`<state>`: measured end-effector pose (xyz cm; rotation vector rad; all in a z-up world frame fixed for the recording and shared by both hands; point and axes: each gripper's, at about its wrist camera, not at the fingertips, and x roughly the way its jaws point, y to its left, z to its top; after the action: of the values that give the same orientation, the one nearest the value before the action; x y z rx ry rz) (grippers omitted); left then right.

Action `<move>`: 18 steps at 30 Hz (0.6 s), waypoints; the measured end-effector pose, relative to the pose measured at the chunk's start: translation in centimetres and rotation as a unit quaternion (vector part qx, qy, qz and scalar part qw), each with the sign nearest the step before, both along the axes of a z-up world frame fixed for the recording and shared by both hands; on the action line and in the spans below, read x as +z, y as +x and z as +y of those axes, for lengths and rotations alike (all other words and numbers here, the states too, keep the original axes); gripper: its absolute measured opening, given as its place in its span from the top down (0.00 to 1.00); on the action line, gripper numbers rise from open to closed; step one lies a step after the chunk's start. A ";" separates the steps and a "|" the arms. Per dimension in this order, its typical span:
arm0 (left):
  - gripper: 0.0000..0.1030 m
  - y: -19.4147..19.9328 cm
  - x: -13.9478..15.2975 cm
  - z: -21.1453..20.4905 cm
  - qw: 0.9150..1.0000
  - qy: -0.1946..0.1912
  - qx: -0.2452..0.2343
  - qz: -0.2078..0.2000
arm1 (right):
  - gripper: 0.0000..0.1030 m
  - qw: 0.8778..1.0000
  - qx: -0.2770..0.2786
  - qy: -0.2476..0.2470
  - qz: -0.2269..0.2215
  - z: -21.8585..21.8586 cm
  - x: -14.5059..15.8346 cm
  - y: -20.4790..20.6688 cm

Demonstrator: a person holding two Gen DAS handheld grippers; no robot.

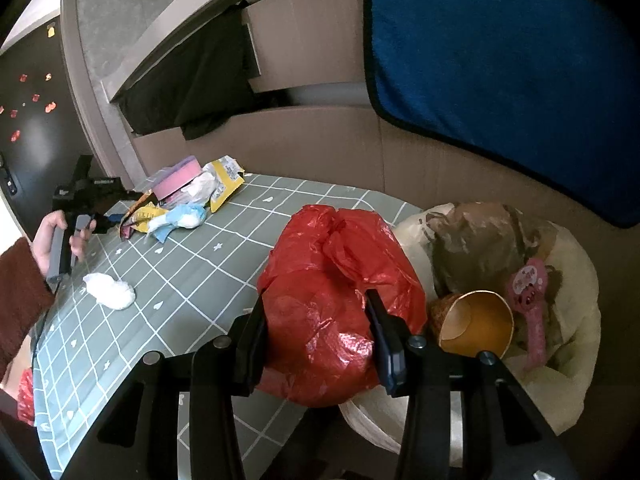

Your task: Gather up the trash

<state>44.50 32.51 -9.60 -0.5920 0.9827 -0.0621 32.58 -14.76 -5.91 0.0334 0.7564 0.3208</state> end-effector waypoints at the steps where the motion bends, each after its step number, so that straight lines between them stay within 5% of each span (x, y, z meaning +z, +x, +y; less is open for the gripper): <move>1: 0.42 -0.7 0.2 -1.6 0.999 0.017 -0.030 -0.004 | 0.60 1.000 -0.001 0.001 0.000 -0.2 0.0 -0.1; 7: 0.44 -4.7 1.7 -7.4 0.989 0.030 -0.143 -0.028 | 0.60 1.000 -0.005 0.008 -0.001 -0.7 0.3 -0.8; 12: 0.45 -7.4 5.4 -9.4 0.978 0.085 -0.158 -0.104 | 0.59 1.000 -0.006 0.005 -0.009 -1.1 0.7 -1.3; 15: 0.44 -8.8 8.9 -10.6 0.957 0.123 -0.157 -0.210 | 0.59 1.000 -0.006 0.012 -0.013 -1.3 0.8 -1.3; 18: 0.40 -6.4 10.1 -12.4 0.943 0.142 -0.199 -0.225 | 0.59 1.000 -0.004 0.015 -0.012 -1.1 0.8 -1.0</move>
<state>38.12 20.15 0.49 -0.0934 0.6328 -0.3917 31.61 -15.91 -5.15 0.0607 0.7282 0.3247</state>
